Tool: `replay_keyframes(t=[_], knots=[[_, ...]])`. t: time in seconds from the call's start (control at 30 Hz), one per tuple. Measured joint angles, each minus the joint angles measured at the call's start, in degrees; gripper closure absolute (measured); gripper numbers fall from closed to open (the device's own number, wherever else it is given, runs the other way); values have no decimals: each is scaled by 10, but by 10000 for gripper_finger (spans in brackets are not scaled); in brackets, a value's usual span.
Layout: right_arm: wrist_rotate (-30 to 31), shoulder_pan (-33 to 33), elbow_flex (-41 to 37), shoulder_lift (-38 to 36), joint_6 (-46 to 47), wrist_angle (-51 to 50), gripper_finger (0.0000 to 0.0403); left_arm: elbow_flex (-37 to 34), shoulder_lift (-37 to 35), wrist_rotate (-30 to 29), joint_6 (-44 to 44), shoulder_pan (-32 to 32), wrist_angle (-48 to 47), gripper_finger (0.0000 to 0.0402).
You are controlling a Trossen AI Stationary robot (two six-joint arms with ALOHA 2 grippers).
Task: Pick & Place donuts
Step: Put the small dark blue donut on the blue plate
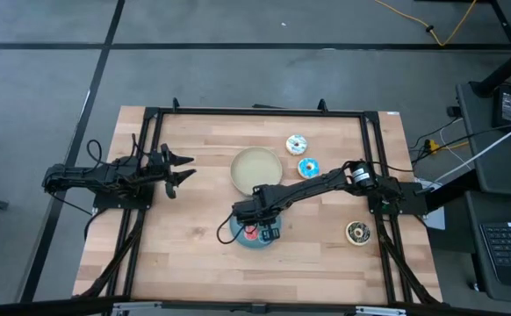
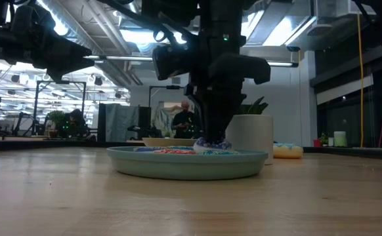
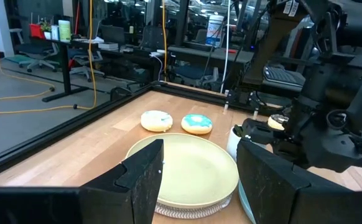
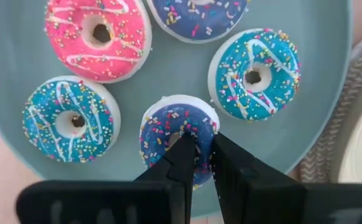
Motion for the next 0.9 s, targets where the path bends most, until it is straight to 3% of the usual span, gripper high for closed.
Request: replay_keyframes(t=[0.37, 0.73, 0.9], knots=[[-2, 0, 0, 0, 2, 7, 346, 0, 0, 0, 0, 0, 0, 205], [-7, 0, 0, 0, 3, 7, 285, 0, 0, 0, 0, 0, 0, 205], [-3, 0, 0, 0, 4, 11, 277, 0, 0, 0, 0, 0, 0, 205]])
